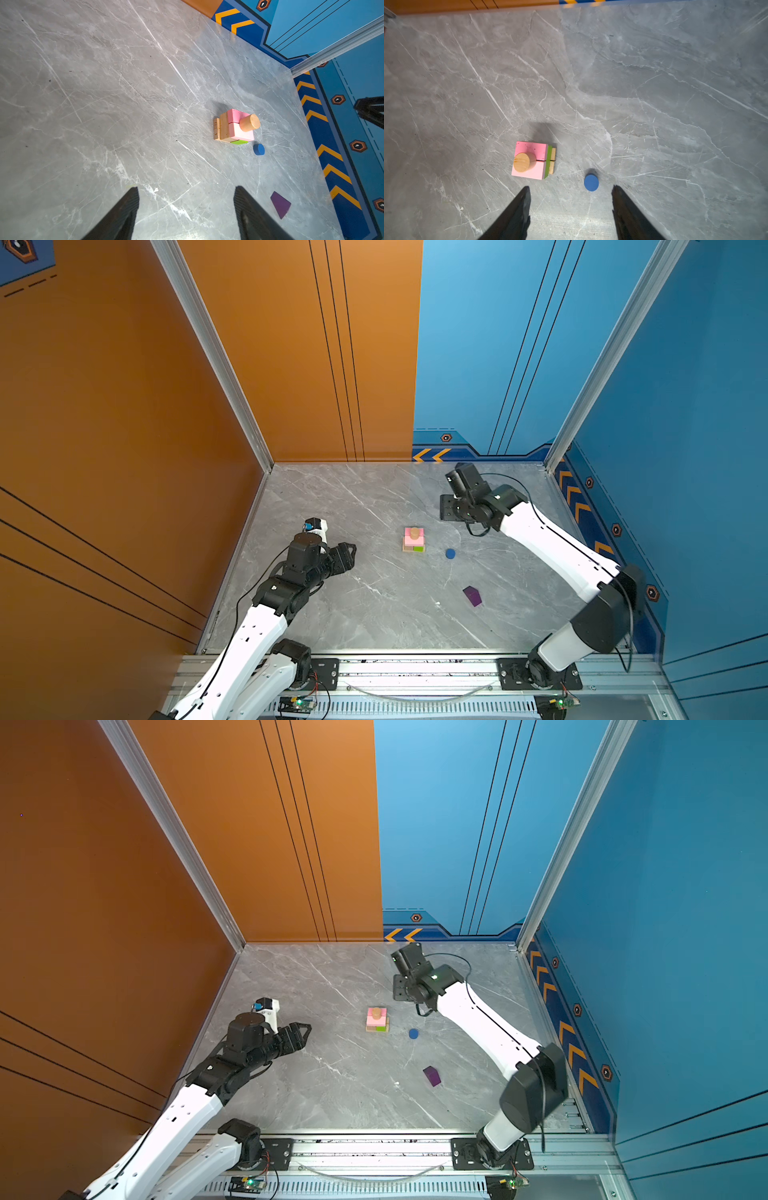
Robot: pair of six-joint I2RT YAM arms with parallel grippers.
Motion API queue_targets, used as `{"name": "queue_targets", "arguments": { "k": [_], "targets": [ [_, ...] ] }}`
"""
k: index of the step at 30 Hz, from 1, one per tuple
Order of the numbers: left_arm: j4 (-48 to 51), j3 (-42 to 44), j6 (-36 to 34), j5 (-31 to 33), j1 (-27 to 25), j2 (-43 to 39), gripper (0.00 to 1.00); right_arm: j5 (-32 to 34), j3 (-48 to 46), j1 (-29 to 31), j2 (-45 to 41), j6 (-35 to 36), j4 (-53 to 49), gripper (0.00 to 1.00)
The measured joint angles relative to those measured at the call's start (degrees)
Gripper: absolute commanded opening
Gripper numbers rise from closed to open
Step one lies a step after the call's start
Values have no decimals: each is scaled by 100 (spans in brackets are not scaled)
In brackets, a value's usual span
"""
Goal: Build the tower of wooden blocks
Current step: 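Open the right gripper and raise it off the wooden cylinder, then swing the right arm back while the left gripper reaches toward the blue cylinder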
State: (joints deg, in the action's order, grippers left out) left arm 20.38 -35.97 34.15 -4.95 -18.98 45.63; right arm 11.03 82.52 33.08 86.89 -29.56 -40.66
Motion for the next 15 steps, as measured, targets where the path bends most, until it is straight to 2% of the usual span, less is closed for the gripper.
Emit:
{"name": "queue_targets", "arguments": {
  "k": [4, 6, 7, 15],
  "targets": [
    [9, -208, 33, 55, -240, 181, 73, -24, -535, -291, -695, -92, 870, 77],
    [17, -334, 35, 133, -420, 323, 73, -22, -682, -407, -911, -140, 1263, 89],
    [24, -407, 33, 184, -516, 409, 73, -24, -798, -479, -1027, -186, 1488, 99],
    [177, -1075, -72, 553, -1080, 1078, 73, 238, -1845, -837, -1556, -686, 2887, 100]
  ]
}}
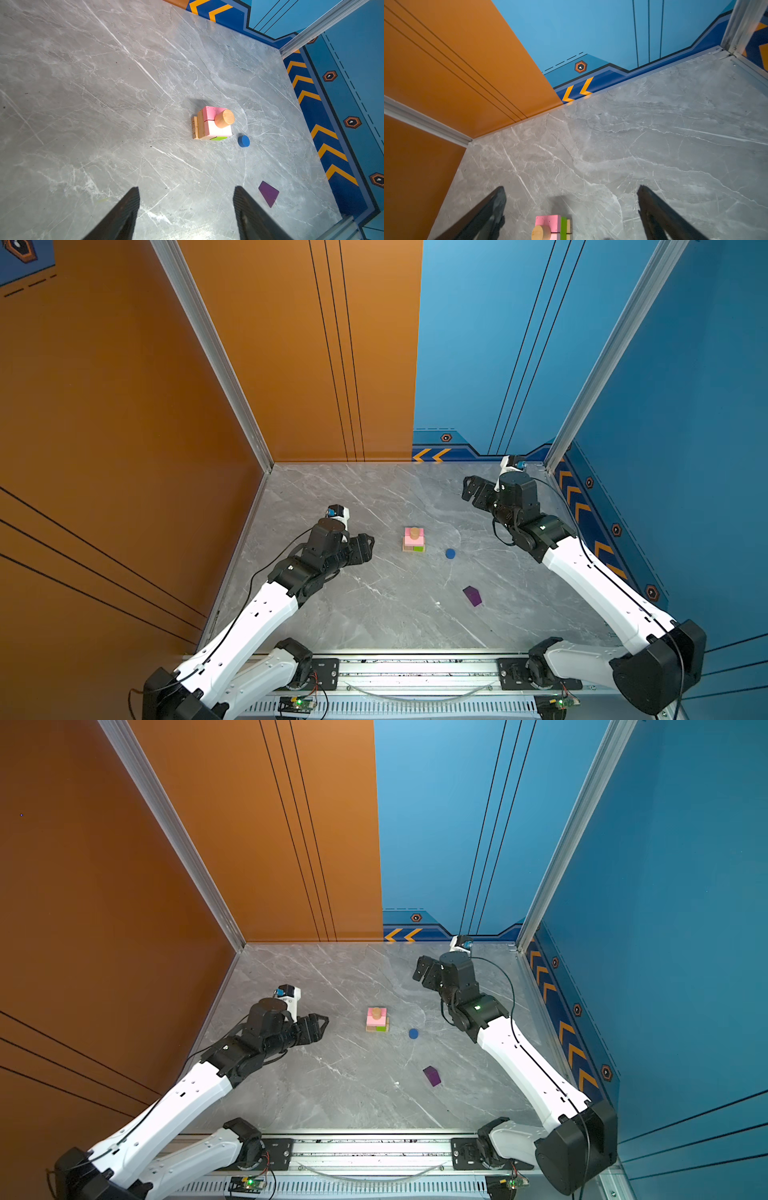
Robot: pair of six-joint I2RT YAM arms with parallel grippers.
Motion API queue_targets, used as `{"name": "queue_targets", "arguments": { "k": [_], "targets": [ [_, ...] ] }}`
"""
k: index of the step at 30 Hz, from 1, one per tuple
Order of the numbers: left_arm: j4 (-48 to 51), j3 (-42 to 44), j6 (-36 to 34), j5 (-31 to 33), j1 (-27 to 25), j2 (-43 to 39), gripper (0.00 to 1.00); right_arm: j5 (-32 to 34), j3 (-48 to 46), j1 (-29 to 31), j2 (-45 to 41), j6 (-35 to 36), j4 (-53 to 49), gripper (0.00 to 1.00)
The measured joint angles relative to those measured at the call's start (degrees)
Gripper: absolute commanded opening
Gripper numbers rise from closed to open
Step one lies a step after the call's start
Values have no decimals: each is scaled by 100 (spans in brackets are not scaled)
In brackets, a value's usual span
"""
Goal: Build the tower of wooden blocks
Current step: 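Swing the right arm back while the left gripper reaches toward the blue cylinder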
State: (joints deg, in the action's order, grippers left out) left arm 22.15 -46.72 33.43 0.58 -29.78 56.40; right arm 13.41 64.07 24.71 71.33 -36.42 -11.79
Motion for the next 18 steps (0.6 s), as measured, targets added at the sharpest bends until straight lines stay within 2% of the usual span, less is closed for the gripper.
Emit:
{"name": "queue_targets", "arguments": {
  "k": [6, 9, 14, 16, 18],
  "targets": [
    [55, -302, -92, 114, -160, 356, 73, 1342, -15, 79, -31, -1499, -157, 100],
    [70, -476, -133, 144, -264, 529, 73, 1685, -52, 31, -125, -2142, -262, 100],
    [94, -686, -219, 186, -452, 732, 73, 1338, -549, -356, -588, -2444, 101, 100],
    [105, -787, -240, 203, -535, 828, 73, 1032, -918, -535, -752, -2396, 474, 90],
    [127, -922, -269, 221, -647, 953, 73, 807, -1338, -699, -874, -2483, 763, 88]
  ]
}}
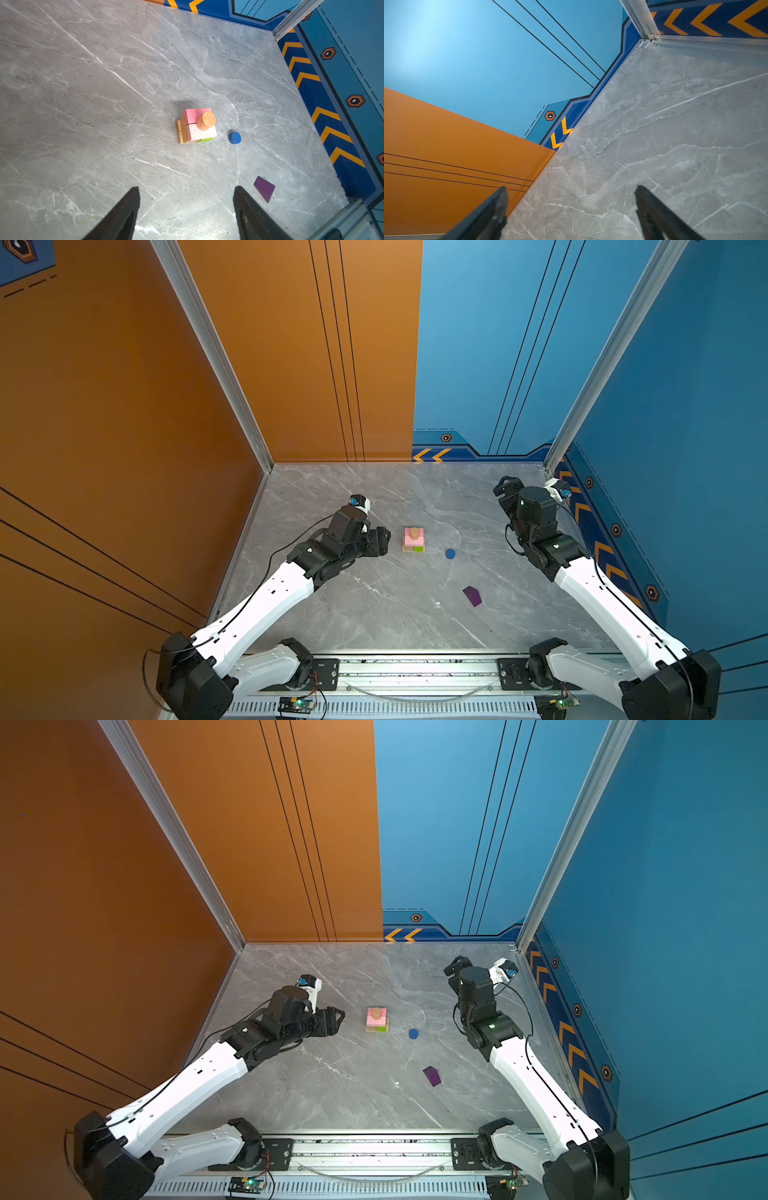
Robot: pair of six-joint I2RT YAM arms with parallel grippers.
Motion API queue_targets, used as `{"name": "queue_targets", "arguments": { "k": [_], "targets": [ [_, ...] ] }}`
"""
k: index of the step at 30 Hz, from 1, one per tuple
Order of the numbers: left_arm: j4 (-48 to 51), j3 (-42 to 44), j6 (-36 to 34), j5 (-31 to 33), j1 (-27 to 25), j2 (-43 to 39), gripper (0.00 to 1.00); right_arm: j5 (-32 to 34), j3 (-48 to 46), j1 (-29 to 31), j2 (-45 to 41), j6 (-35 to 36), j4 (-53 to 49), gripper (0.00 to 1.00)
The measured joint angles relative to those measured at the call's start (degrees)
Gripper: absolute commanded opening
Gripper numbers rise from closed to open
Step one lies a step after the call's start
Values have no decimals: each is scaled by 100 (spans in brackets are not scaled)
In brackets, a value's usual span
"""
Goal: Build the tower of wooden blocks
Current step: 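Swing the right arm back while the left gripper reaches toward the blue cylinder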
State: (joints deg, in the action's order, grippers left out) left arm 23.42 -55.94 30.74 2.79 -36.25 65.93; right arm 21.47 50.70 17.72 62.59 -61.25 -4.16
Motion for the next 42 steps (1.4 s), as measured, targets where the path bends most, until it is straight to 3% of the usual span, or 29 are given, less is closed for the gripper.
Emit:
{"name": "queue_targets", "arguments": {
  "k": [7, 11, 21, 32, 42],
  "targets": [
    [46, -789, -249, 4, -481, 656, 74, -1016, -802, -490, -162, -168, 332, 92],
    [181, -1451, -439, 0, -756, 1303, 74, -1556, -625, -555, -92, -37, 214, 100],
    [1209, -3567, -1014, -35, -1515, 3434, 75, -2135, 2, -787, 173, 544, -715, 100],
    [2153, -5012, -1193, -39, -1779, 4907, 75, -2916, -645, -1751, -640, 640, -656, 100],
    [2743, -5888, -1235, -17, -1858, 5890, 75, -3875, -957, -2341, -730, 560, -234, 100]
  ]
}}
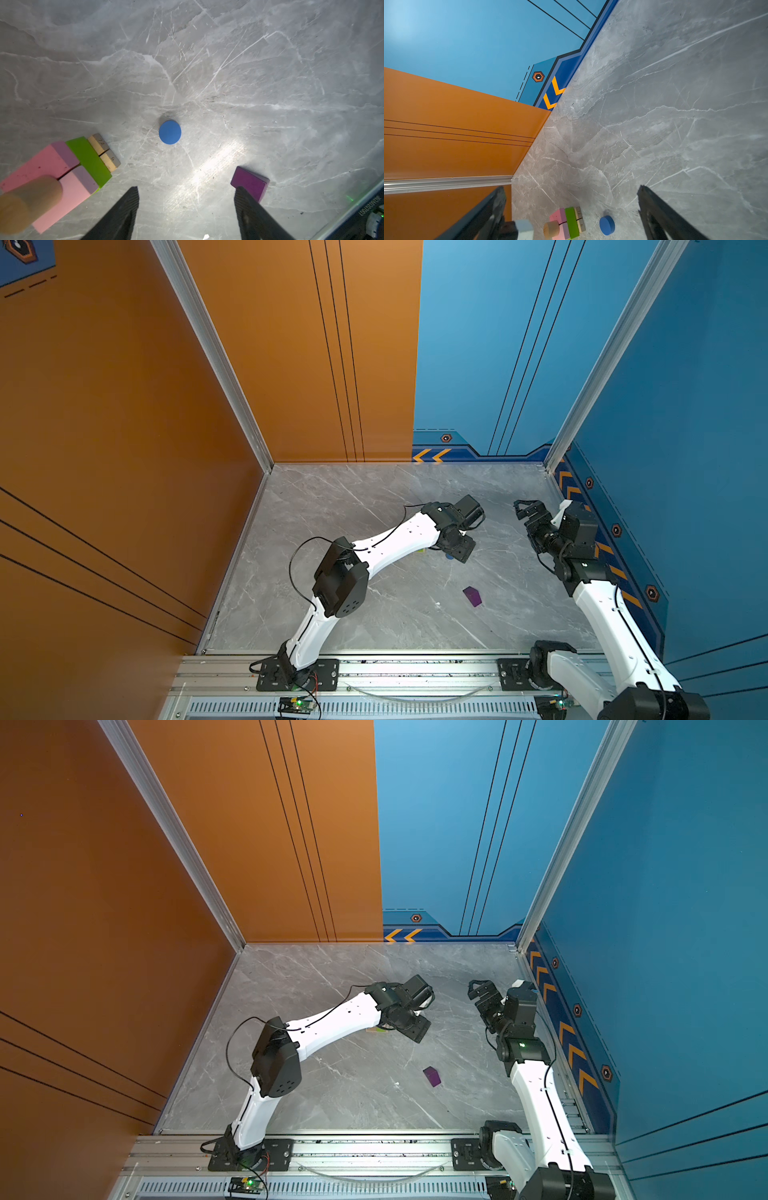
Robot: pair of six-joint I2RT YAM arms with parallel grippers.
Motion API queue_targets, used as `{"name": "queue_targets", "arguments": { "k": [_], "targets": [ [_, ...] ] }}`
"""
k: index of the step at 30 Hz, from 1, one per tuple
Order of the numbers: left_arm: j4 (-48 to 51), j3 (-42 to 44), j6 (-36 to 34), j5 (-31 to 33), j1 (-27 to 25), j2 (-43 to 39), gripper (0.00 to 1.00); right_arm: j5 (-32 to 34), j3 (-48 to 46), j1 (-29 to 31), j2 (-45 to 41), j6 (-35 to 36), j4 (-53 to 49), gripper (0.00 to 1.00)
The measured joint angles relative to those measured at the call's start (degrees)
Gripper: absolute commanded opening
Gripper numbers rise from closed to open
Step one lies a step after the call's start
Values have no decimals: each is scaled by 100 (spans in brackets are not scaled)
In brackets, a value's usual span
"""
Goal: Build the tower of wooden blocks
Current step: 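Swing the right arm back while the left gripper reaches toward the blue cylinder, then lower the open left gripper around the blue cylinder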
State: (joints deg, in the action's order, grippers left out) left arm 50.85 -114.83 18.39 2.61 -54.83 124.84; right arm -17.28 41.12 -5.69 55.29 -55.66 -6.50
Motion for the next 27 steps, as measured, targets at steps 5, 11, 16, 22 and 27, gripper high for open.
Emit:
{"name": "queue_targets", "arguments": {
  "k": [5, 11, 16, 22, 27],
  "targets": [
    [164, -238, 0, 2, 0, 304, 75, -258, -76, -83, 28, -87, 203, 100],
    [361, -603, 0, 94, 2, 699, 75, -402, -81, -118, 109, -122, 273, 100],
    [463, -778, 7, 208, 7, 929, 76, -420, -81, -140, 109, -122, 273, 100],
    [479, -1001, 94, 328, 24, 1150, 71, -424, -81, -151, 151, -120, 275, 100],
    [474, -1182, 157, 448, 44, 1351, 66, -498, -81, -175, 173, -118, 275, 100]
  ]
}}
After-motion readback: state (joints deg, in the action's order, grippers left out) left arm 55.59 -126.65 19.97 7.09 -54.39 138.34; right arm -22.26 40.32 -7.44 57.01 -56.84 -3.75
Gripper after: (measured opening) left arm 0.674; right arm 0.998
